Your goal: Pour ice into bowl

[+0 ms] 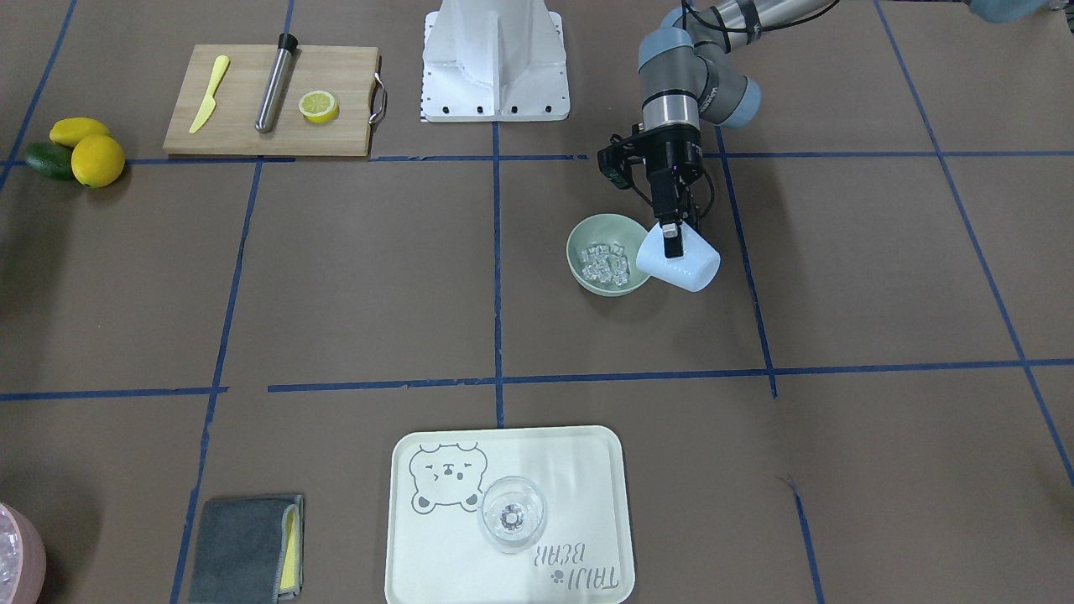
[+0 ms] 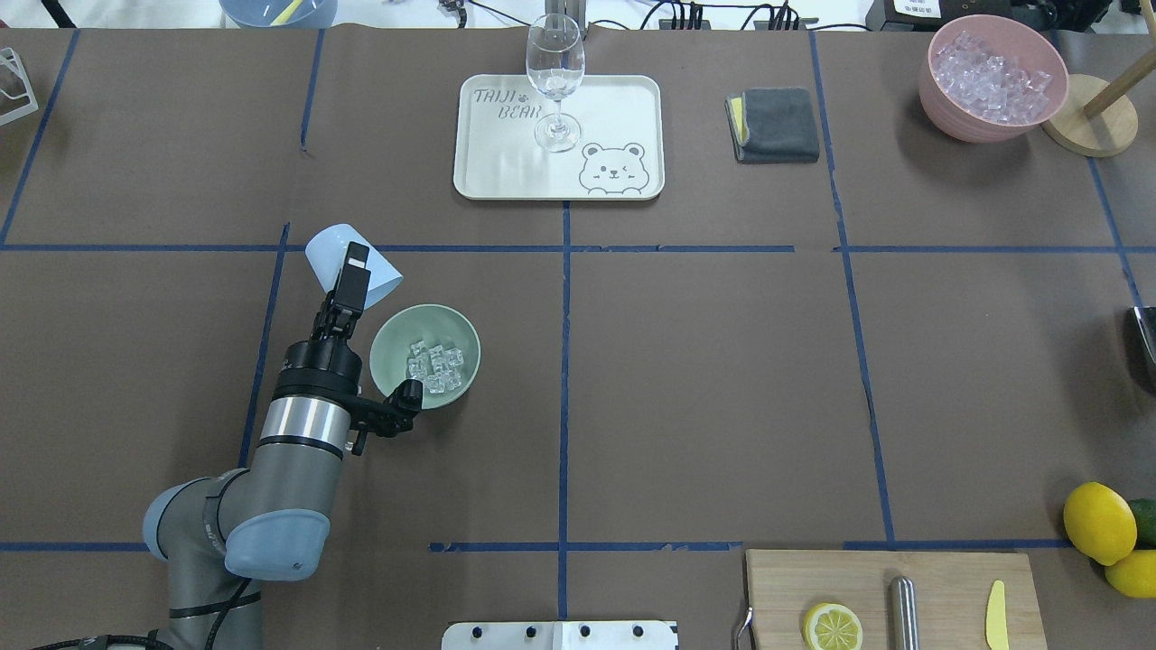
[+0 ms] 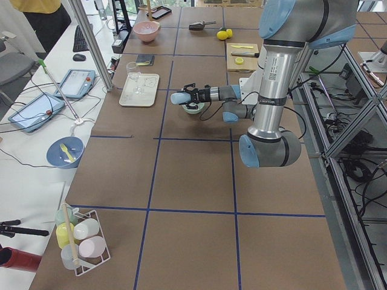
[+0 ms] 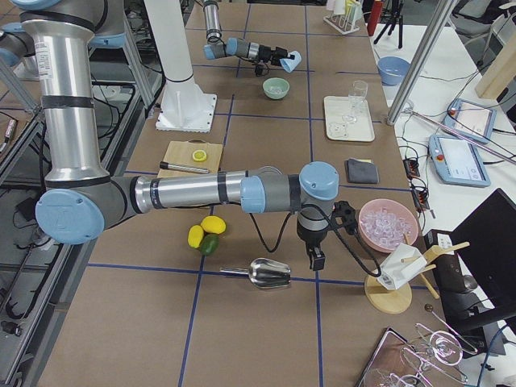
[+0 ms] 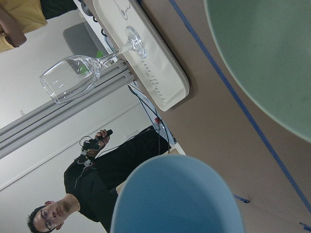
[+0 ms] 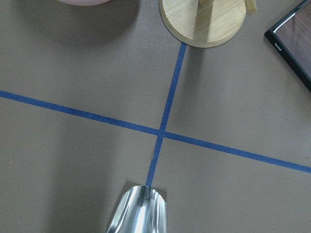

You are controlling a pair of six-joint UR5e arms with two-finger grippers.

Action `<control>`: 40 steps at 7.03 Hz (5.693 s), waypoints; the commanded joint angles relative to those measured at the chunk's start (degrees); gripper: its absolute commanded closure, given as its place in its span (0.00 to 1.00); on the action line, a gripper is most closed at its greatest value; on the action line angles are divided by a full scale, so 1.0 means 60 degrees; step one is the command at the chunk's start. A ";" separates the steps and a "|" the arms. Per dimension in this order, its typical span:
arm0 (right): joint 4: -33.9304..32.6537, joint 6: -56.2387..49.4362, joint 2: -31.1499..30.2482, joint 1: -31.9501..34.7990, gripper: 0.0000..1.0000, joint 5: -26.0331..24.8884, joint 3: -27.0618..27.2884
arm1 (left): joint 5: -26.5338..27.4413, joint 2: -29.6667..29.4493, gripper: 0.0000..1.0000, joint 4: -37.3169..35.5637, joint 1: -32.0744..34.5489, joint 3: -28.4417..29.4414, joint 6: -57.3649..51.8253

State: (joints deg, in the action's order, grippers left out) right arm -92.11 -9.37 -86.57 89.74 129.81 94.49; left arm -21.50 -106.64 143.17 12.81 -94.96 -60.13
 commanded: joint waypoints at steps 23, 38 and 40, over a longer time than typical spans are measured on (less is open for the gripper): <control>0.0293 -0.0020 -0.0835 0.0176 0.00 0.0059 0.0101 | -0.7579 0.5073 1.00 0.4365 0.3490 0.1119 2.0700; 0.0293 0.0024 -0.0776 0.0190 0.00 0.0058 0.0116 | -0.7782 0.5571 0.00 0.4483 0.3441 -0.0051 1.8888; 0.0293 0.0038 -0.0704 0.0220 0.00 0.0059 0.0145 | -0.9239 0.5514 0.00 0.4439 0.5076 -0.0375 1.7340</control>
State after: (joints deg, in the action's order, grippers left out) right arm -90.35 -9.22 -91.11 91.00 130.15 95.30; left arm -71.57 -73.34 170.00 37.14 -96.27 49.65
